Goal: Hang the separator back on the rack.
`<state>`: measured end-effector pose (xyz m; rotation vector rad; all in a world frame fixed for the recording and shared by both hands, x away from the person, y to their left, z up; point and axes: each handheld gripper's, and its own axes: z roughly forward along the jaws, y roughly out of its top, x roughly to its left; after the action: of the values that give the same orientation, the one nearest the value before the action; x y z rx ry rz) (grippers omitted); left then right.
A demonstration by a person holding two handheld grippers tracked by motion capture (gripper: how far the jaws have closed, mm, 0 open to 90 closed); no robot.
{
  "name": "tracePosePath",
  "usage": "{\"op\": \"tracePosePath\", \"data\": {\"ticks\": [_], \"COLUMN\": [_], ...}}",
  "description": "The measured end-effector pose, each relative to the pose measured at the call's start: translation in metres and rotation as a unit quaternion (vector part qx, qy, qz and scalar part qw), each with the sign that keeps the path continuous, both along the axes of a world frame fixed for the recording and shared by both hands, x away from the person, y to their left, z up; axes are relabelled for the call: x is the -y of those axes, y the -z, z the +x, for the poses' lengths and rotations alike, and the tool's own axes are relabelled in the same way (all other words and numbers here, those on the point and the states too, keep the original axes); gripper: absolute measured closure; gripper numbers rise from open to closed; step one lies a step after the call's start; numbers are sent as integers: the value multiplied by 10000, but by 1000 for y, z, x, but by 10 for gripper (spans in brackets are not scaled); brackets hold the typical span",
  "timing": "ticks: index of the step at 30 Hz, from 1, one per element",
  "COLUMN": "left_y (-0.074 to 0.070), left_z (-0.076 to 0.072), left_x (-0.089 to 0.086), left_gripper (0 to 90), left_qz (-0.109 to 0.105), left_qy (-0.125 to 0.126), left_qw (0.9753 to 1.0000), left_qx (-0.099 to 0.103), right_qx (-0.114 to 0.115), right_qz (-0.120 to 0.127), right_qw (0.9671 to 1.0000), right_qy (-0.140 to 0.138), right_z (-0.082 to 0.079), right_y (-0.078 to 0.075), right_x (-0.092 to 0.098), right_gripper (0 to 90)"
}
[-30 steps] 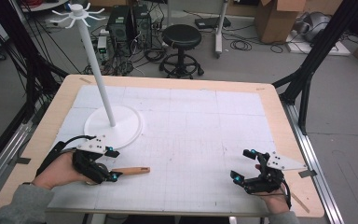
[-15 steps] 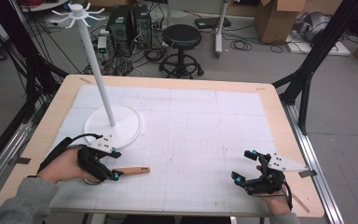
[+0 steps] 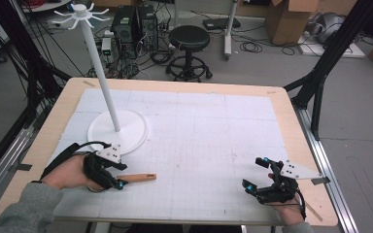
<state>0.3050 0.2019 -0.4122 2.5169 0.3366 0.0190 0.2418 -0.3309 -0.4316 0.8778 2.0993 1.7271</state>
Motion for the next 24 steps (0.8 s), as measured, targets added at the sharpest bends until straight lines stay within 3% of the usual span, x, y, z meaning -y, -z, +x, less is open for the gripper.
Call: {"op": "tracePosePath", "data": {"ticks": [10, 24], "left_y": [5, 7], "left_z": [0, 1], "left_x": [2, 2], "left_gripper": [472, 525], "left_qz": [209, 287], "left_qy": [75, 99], "left_qw": [9998, 9995], "left_qx": [-3, 9], "right_qx": [-1, -14], "right_qz": [0, -1], "right_qw": [10000, 10000], "right_qy": [-39, -39], "right_z": [1, 1], "right_y": [0, 0], "right_x": [-2, -1], "right_gripper": [7, 7]}}
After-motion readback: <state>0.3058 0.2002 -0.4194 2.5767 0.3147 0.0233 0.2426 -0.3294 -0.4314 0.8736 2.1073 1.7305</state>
